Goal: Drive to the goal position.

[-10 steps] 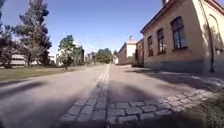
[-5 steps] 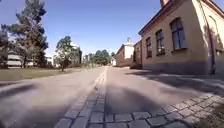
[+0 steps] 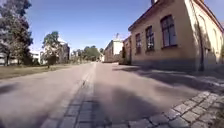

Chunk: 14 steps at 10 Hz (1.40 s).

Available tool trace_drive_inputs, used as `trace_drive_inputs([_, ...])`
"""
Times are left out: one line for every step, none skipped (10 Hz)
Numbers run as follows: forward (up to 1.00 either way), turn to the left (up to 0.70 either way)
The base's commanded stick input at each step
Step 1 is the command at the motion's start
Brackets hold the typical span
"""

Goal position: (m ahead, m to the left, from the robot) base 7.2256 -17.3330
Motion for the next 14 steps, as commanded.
trace_drive_inputs([0.7, -0.35])
trace_drive_inputs([0.7, -0.35])
trace_drive_inputs([0.7, -0.35])
trace_drive_inputs([0.7, -0.35])
trace_drive_inputs([0.7, -0.35])
trace_drive_inputs([0.7, -0.35])
trace_drive_inputs([0.7, -0.35])
trace_drive_inputs([0.7, -0.35])
trace_drive_inputs([0.7, -0.35])
trace_drive_inputs([0.7, -0.35])
trace_drive_inputs([0.7, -0.35])
trace_drive_inputs([0.7, -0.35])
trace_drive_inputs([0.7, -0.35])
trace_drive_inputs([0.7, -0.35])
